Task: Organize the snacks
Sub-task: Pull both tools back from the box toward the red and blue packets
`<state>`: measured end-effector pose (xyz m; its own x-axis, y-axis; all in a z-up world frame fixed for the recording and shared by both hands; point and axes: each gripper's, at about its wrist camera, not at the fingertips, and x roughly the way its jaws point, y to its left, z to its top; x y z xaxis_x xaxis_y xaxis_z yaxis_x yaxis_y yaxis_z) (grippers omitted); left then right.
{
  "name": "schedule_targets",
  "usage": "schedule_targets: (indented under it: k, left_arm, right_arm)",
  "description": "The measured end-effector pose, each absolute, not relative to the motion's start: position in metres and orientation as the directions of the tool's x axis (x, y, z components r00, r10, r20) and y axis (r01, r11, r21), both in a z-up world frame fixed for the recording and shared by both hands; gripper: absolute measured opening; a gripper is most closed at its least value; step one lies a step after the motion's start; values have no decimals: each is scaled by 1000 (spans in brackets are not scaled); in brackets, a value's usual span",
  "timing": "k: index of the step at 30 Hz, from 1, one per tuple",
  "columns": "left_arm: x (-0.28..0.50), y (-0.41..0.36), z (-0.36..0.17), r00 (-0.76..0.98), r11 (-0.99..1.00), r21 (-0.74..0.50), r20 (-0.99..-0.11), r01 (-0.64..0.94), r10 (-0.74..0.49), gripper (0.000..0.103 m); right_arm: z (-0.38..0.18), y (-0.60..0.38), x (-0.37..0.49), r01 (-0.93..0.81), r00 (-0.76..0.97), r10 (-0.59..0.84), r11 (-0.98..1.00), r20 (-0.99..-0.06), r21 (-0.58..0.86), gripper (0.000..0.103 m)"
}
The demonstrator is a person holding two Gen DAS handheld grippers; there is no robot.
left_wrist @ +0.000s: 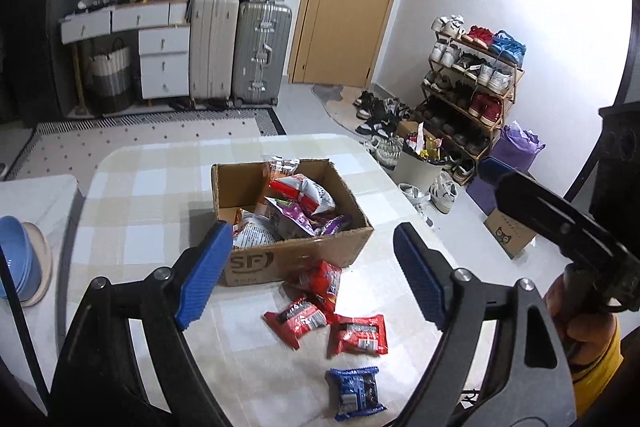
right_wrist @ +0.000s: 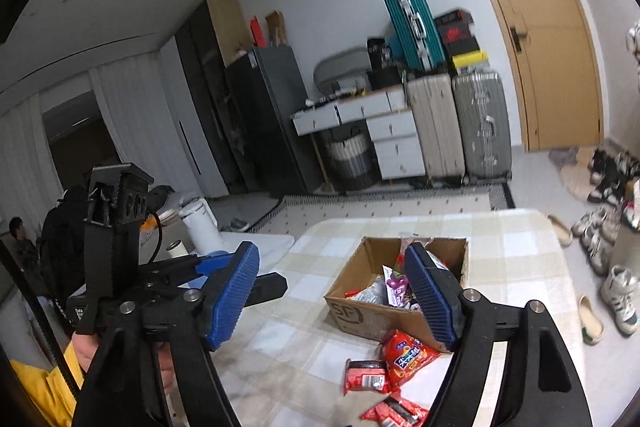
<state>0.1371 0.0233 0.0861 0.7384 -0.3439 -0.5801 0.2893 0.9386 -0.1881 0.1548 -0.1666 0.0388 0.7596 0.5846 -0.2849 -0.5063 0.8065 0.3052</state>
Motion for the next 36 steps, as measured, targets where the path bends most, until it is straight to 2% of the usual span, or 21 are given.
schedule_targets:
  k: [6, 8, 9, 13, 17, 20, 25, 29, 36]
  left_arm:
    - [82, 16, 99, 788, 950, -149, -531, 276, -312, 87]
    - [66, 15, 100, 802, 953, -138, -514, 271, -303, 93]
    - [57, 14, 99, 814, 957, -130, -504, 260, -289, 103]
    - [29, 19, 87, 863, 978, -95, -460, 185, -207, 102]
    - [8, 35, 63, 890, 982, -106, -417, 154, -185, 102]
    - [4, 42, 39, 882, 985, -111, -440, 134, -170, 102]
    - [8, 43, -5, 840, 991, -78, -527, 104, -130, 102]
    - [15, 38, -32, 801, 987, -101, -577, 124, -160, 102]
    - [21, 15, -47, 791, 982, -76, -584, 171, -183, 102]
  right_arm:
    - [32, -172, 97, -526, 783, 585, 805, -212, 276, 93]
    - [29, -174, 79, -530, 793, 581, 806, -184, 264, 98]
    - [27, -175, 70, -534, 795, 583, 804, -169, 261, 99]
    - [17, -180, 39, -563, 792, 598, 793, -124, 235, 102]
    - [1, -184, 18, -556, 804, 581, 810, -128, 188, 102]
    - [-16, -183, 11, -549, 804, 573, 818, -163, 170, 102]
    - [-44, -174, 17, -506, 817, 523, 852, -244, 134, 102]
    - [-59, -163, 24, -447, 841, 452, 890, -298, 88, 102]
    - [-61, -167, 33, -398, 864, 405, 913, -297, 88, 102]
